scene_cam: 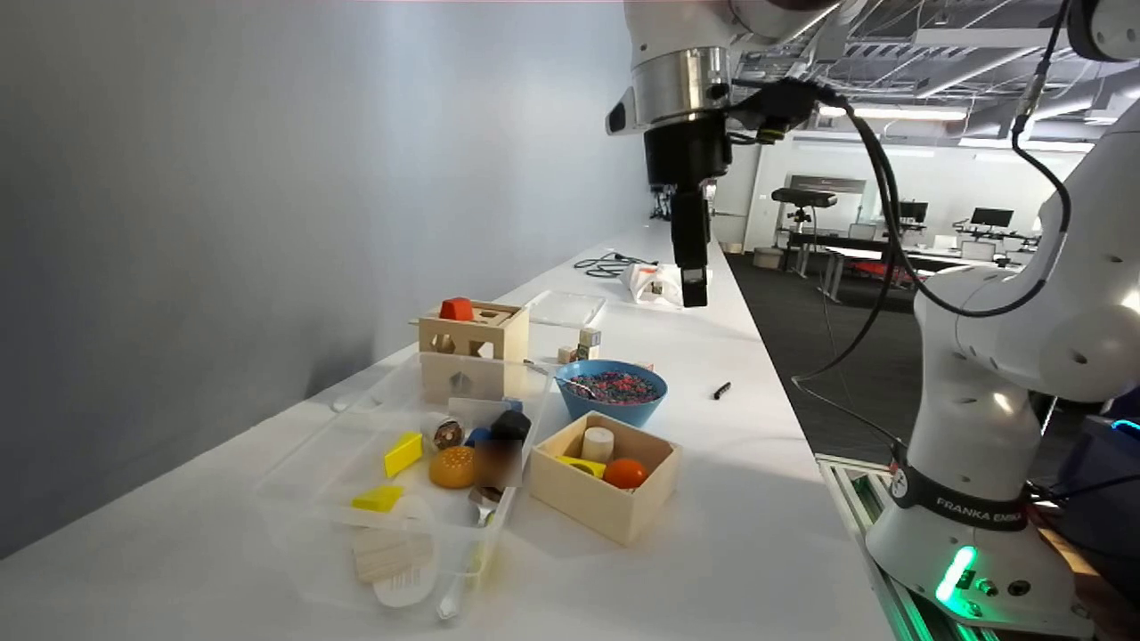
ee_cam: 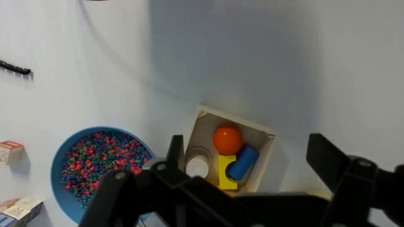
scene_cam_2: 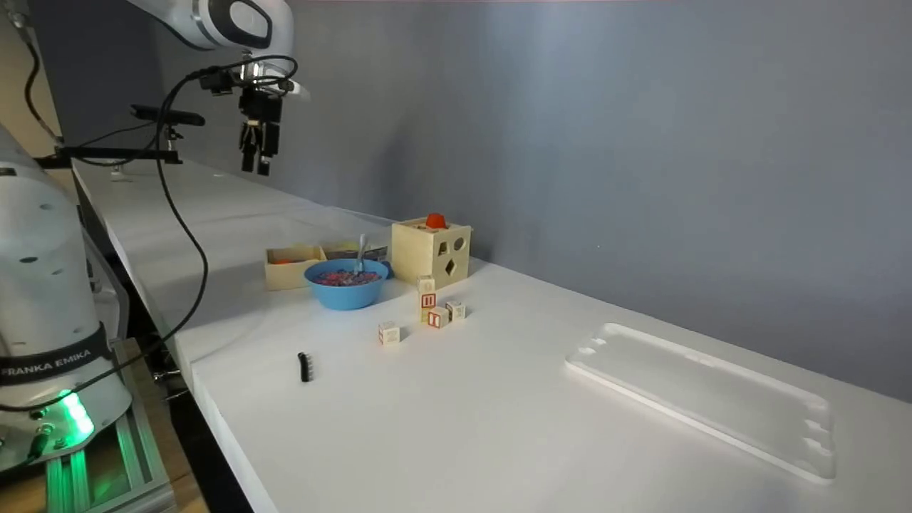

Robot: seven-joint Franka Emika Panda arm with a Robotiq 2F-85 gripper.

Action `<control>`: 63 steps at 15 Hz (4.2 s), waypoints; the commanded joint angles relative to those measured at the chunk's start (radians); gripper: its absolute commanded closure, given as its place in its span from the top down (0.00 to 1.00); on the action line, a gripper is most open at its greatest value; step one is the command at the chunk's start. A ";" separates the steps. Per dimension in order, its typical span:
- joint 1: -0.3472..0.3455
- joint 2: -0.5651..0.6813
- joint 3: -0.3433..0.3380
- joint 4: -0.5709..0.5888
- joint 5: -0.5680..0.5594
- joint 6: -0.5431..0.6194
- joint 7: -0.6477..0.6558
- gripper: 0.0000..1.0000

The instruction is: Pick up the cube furthest from all the other cubes and stack it on top of the already stacked cubes

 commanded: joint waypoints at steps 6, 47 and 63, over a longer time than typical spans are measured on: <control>-0.165 -0.120 -0.173 -0.220 -0.073 0.186 -0.023 1.00; -0.308 0.241 -0.530 -0.360 -0.027 1.005 -0.580 1.00; -0.313 0.400 -0.498 -0.308 0.176 1.065 -0.594 1.00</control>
